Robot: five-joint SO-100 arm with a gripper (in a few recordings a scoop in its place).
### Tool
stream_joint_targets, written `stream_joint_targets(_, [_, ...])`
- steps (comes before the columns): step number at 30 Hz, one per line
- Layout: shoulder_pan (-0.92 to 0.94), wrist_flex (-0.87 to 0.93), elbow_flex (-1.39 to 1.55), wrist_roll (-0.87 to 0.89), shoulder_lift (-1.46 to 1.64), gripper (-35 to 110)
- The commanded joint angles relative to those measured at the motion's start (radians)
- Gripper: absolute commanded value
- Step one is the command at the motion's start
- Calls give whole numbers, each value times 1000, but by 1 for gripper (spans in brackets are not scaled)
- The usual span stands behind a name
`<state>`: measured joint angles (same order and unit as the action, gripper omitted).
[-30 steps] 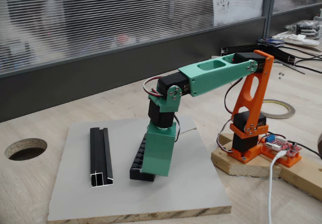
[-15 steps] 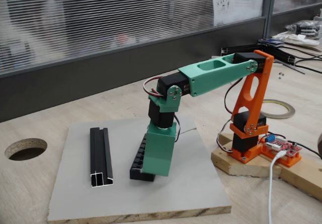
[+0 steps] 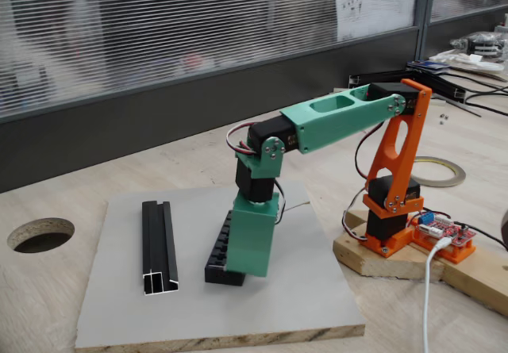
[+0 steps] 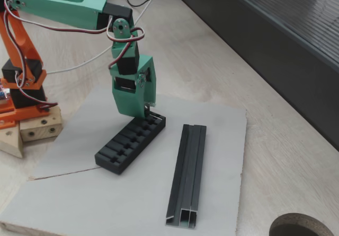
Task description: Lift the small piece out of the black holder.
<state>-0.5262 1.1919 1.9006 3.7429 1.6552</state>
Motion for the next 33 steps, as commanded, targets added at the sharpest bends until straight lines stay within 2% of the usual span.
stream_joint_targets(1, [15,8,6,0,5,36])
stream_joint_targets(33, [3,8,0,0,5,36])
